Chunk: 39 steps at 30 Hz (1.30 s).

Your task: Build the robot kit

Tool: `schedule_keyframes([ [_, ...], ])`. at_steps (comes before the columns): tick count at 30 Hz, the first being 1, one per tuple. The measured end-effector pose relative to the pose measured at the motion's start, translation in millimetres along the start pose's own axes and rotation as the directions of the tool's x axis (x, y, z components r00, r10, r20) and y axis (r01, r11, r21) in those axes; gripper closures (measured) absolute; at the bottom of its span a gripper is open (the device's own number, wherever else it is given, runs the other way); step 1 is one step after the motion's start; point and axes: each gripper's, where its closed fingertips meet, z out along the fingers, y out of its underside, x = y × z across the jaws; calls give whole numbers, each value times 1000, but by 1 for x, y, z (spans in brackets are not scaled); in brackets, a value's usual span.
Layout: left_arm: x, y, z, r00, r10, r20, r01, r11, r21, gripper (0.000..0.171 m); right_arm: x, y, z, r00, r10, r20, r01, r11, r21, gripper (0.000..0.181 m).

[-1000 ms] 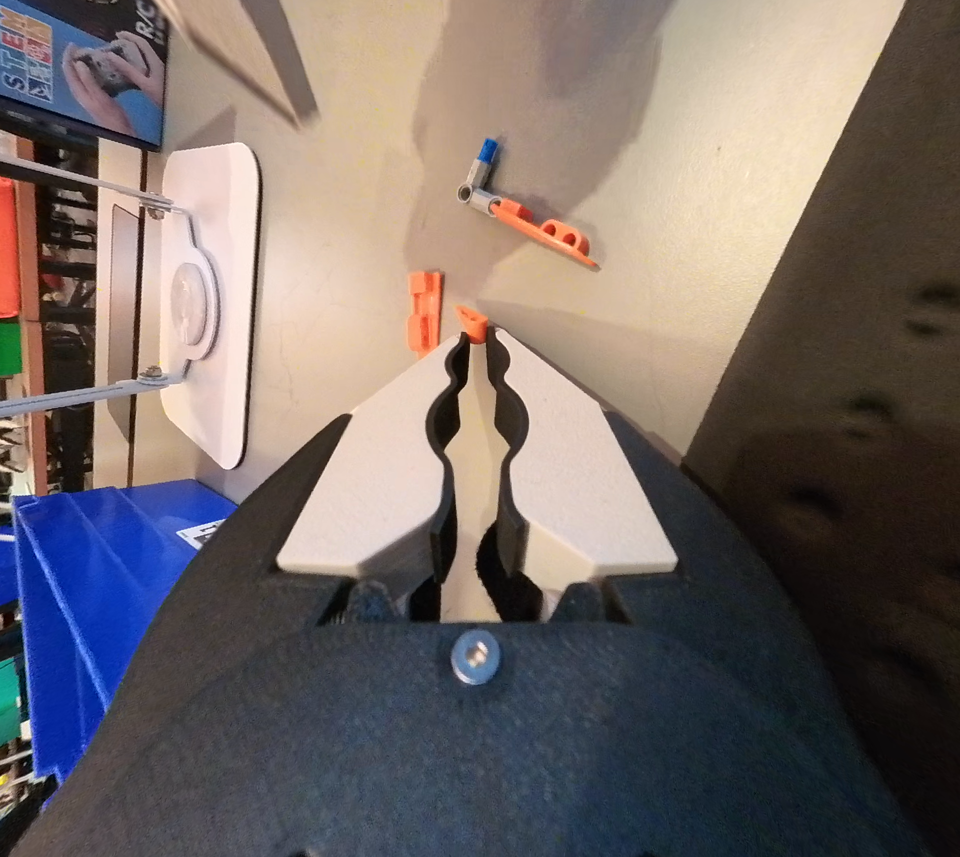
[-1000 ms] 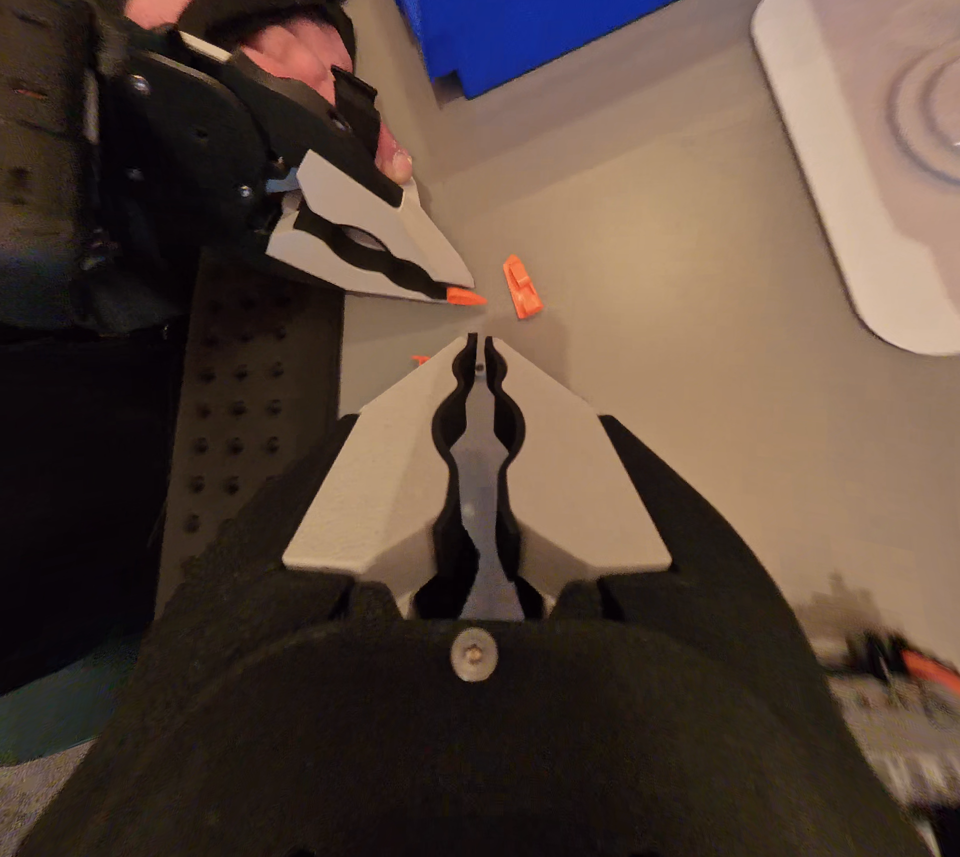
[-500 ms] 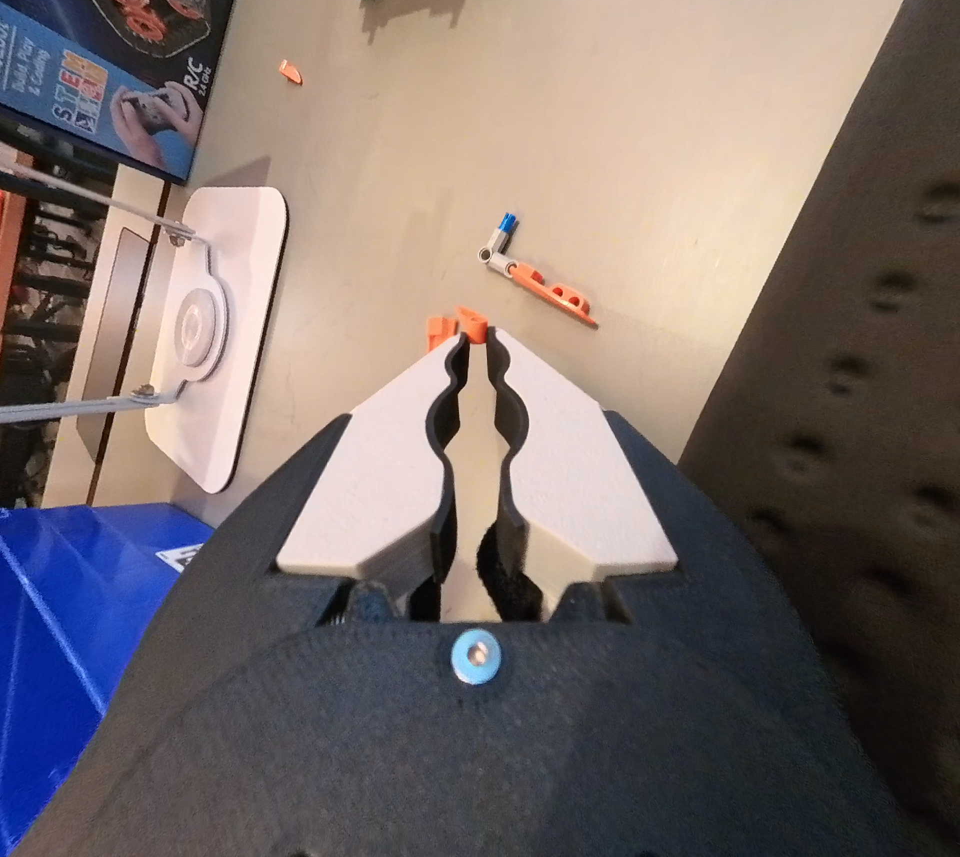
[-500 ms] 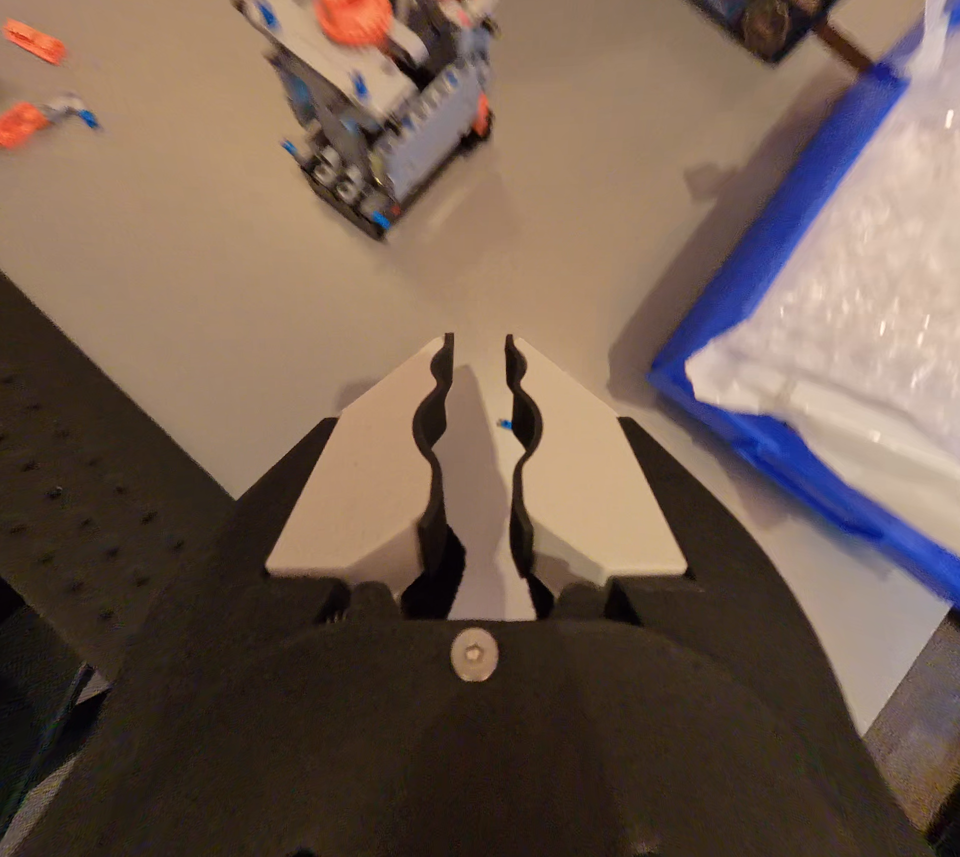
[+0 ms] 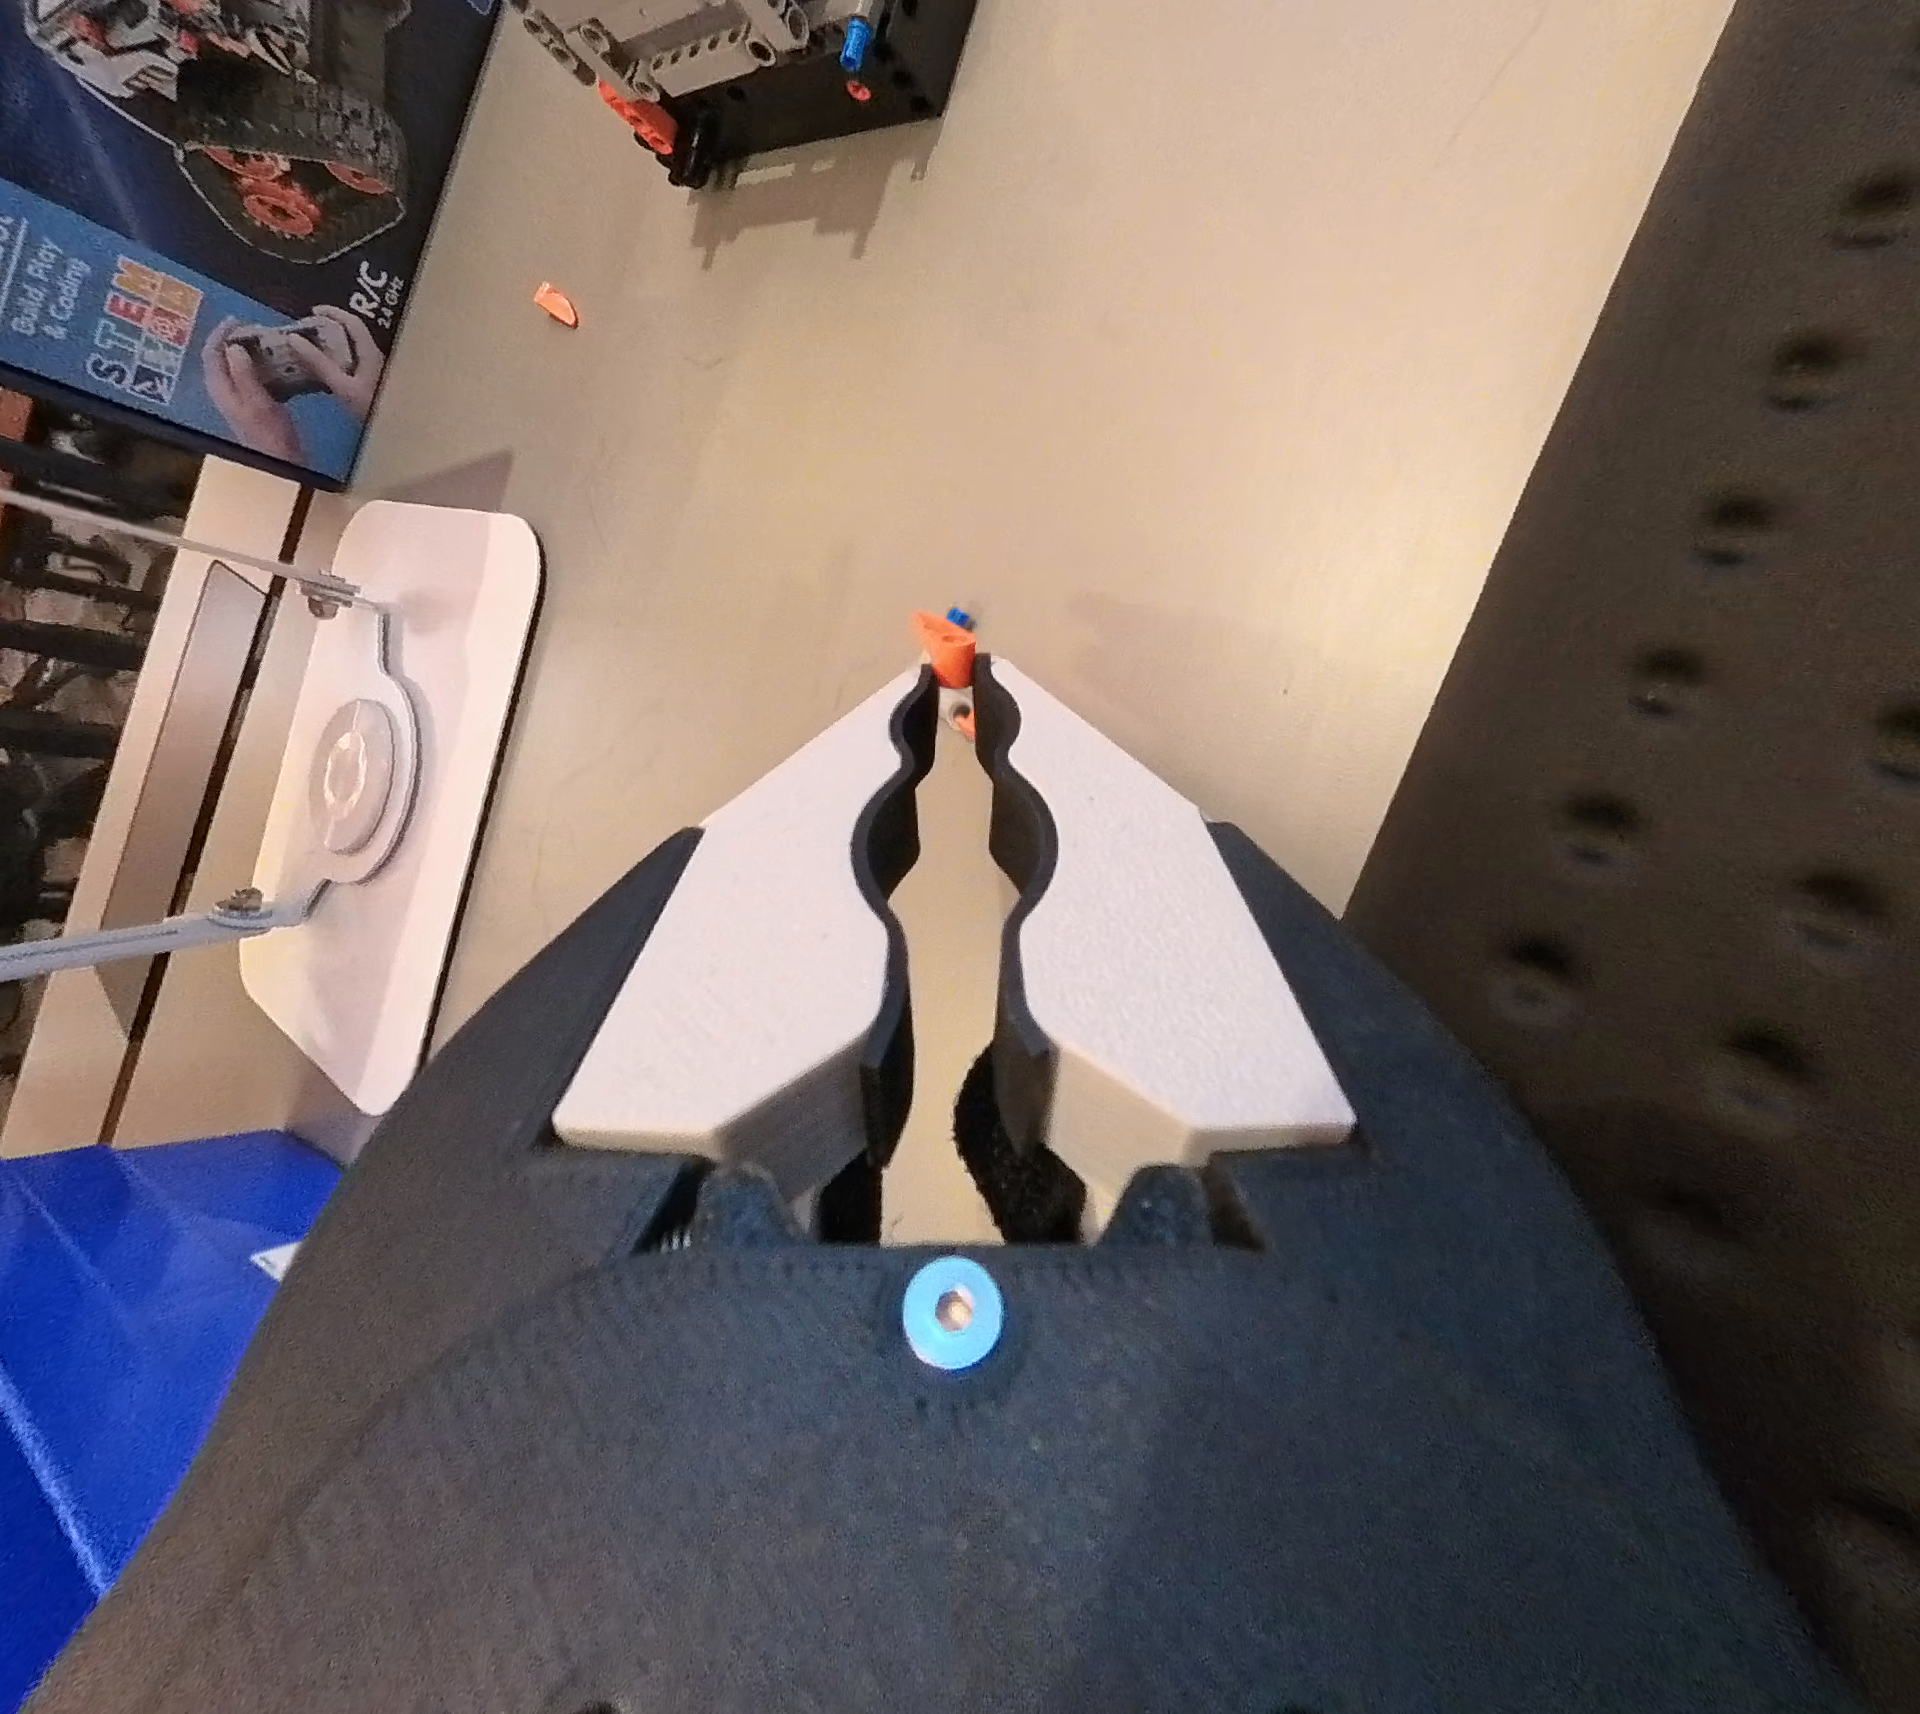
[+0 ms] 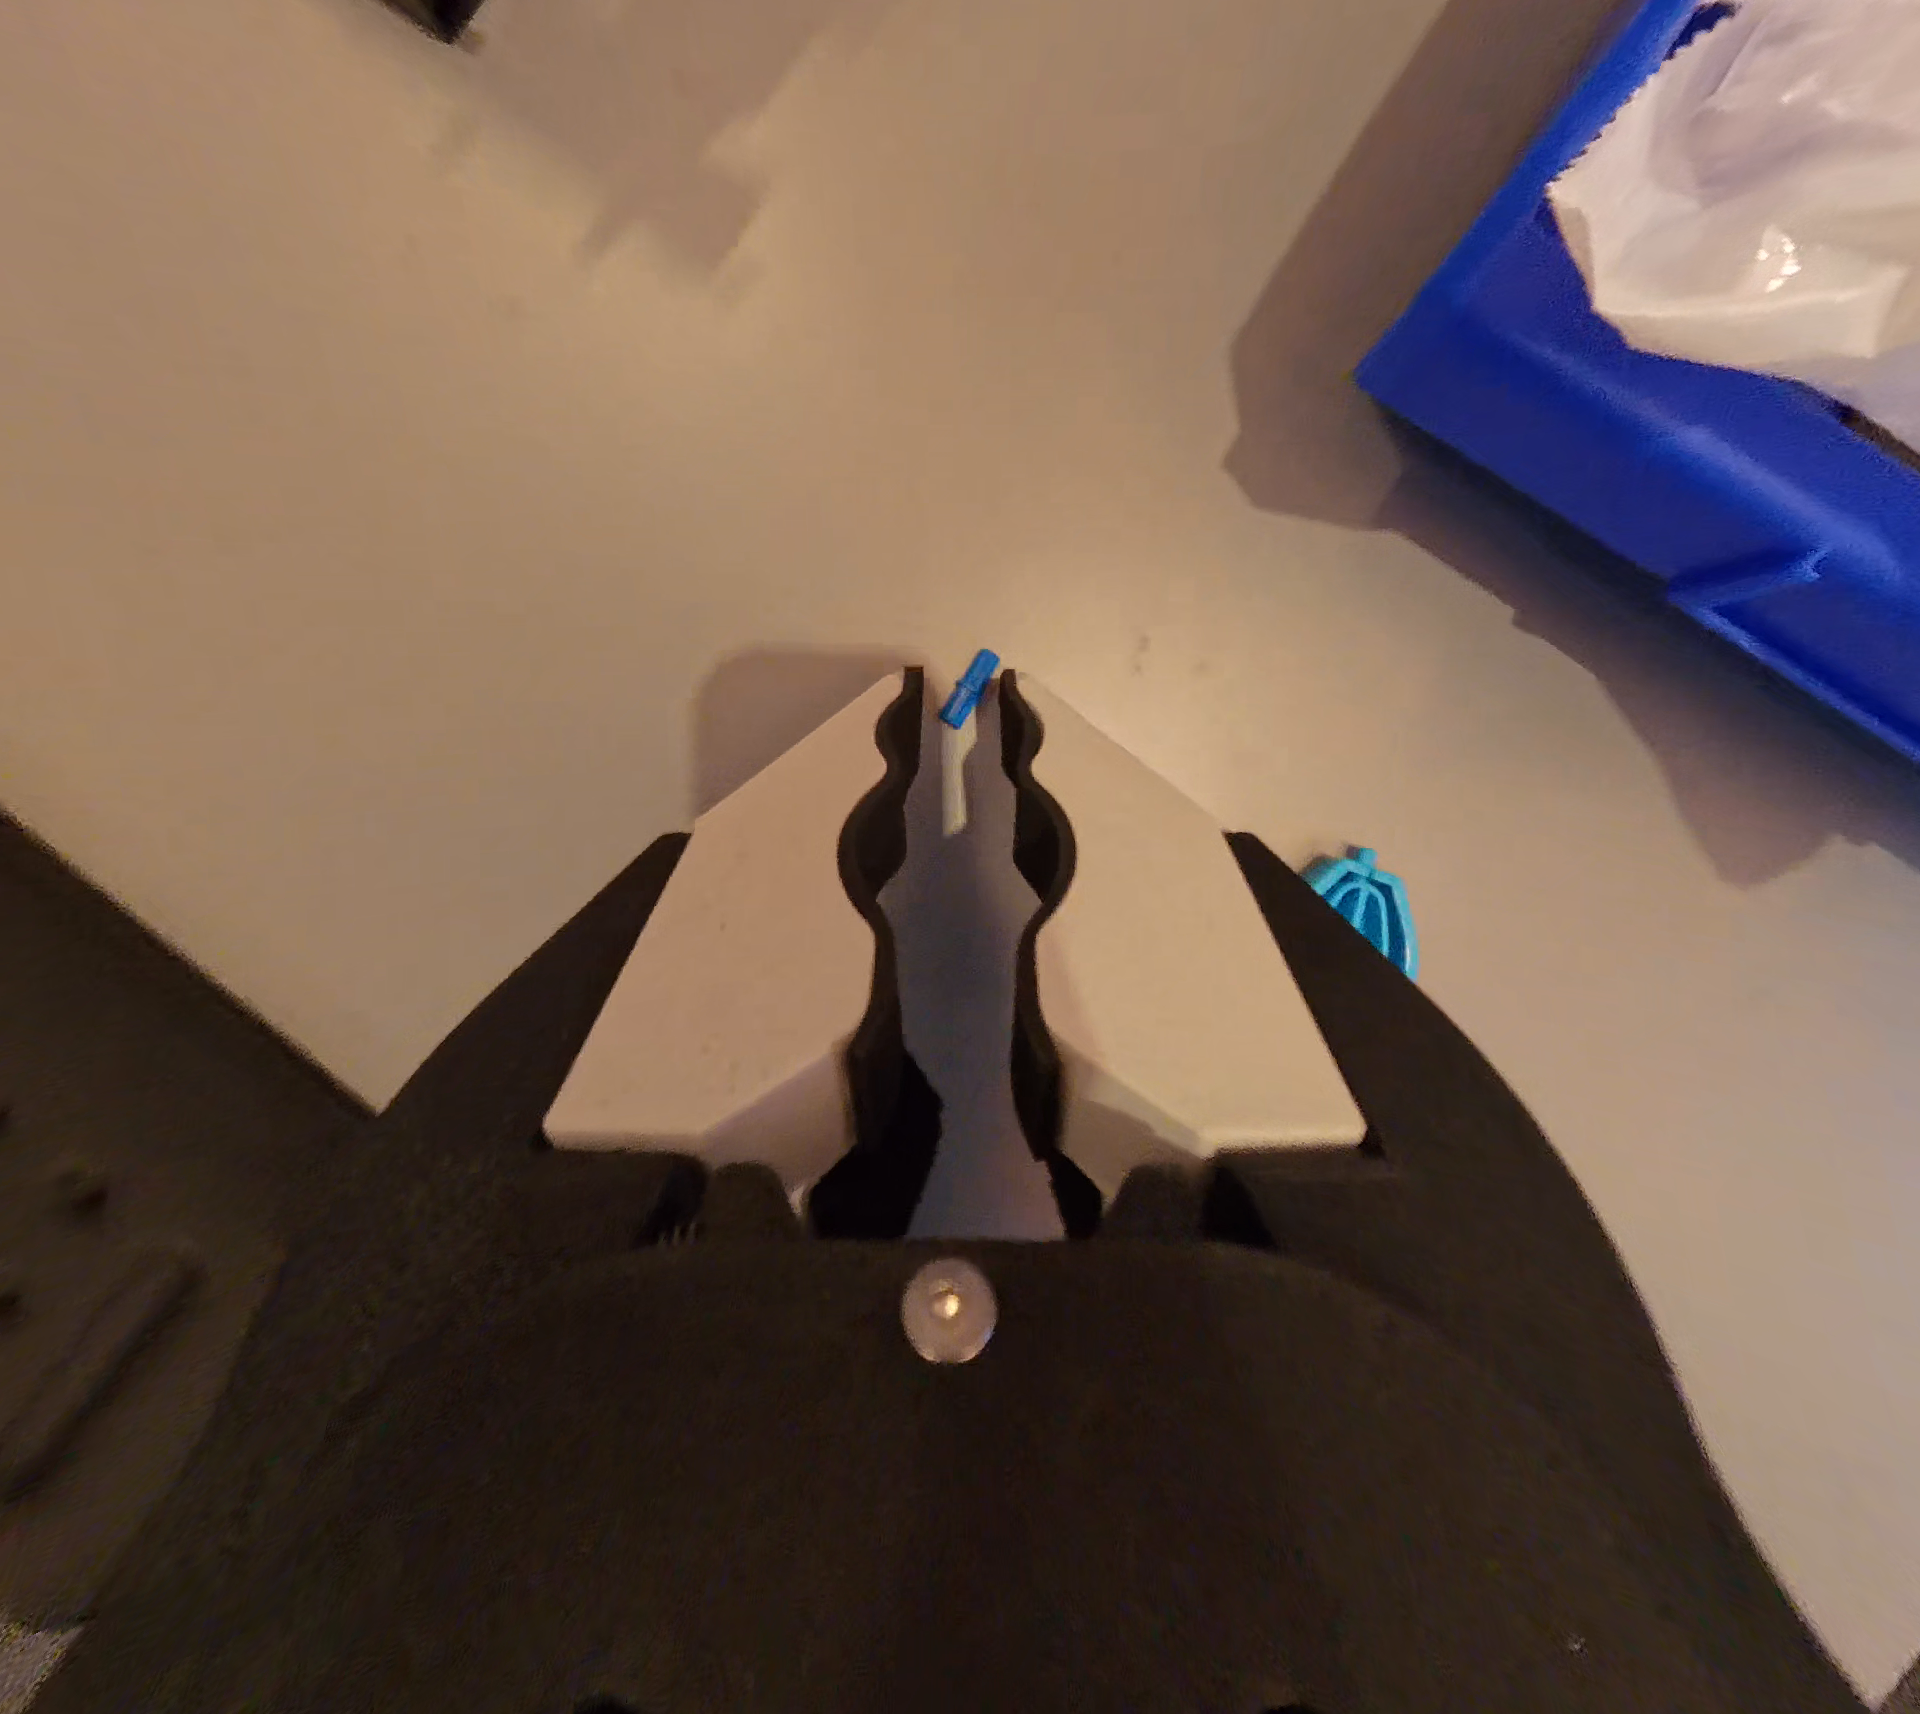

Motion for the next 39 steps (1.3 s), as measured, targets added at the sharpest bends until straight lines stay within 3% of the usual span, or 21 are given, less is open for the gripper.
schedule_keyframes([
  [2, 1, -3, 2, 1000, -2, -6, 2, 1000, 1, 167, -1, -1, 1, 1000, 4, 3, -5, 1000, 15, 178],
  [6, 3, -8, 3, 1000, 2, -9, -2, 1000, 8, 167, -4, -3, 1, 1000, -9, 5, 8, 999, 41, 179],
  [10, 9, -16, 6, 999, 32, -24, -32, 999, 6, 167, -37, -16, -7, 995, -43, 87, 36, 995, 90, 179],
  [17, 32, -38, 18, 985, 160, -66, -161, 987, -1, 167, -179, -68, -14, 900, -275, 338, 202, 950, 237, 179],
  [22, 43, -41, 19, 971, 231, -59, -232, 973, -11, 167, -257, -78, -3, 811, -361, 461, 253, 926, 281, 179],
  [28, 58, -41, 20, 935, 350, -50, -351, 936, -14, 167, -276, -77, 14, 790, -335, 513, 234, 939, 253, 180],
  [39, 65, -42, 22, 897, 441, -22, -442, 897, -35, 167, -282, -77, 32, 777, -332, 535, 279, 943, 181, 180],
])
